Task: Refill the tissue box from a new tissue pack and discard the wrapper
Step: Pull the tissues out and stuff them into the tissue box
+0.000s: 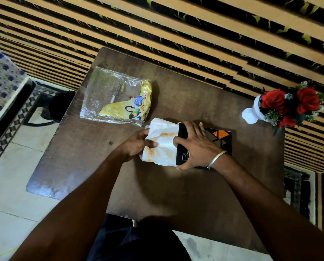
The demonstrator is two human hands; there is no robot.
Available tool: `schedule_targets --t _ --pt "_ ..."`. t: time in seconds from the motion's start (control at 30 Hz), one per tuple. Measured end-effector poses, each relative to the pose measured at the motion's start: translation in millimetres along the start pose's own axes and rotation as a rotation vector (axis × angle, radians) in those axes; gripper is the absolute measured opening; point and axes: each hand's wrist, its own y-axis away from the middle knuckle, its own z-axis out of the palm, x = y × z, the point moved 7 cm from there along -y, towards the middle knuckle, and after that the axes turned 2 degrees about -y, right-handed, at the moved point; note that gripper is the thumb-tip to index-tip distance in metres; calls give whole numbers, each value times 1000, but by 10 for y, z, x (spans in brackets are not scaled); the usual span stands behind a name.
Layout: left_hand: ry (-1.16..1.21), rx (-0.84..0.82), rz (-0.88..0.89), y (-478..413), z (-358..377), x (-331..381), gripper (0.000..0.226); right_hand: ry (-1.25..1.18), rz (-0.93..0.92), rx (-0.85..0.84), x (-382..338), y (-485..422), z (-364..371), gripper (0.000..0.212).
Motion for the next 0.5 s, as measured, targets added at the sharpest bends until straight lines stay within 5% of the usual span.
schedule_targets --t 0.3,0.5 --pt "-93 -8 -64 -125 179 76 68 6 58 39 32 -7 -10 85" --pt "-52 -29 -81 -148 297 32 49 -19 62 85 55 -4 -23 83"
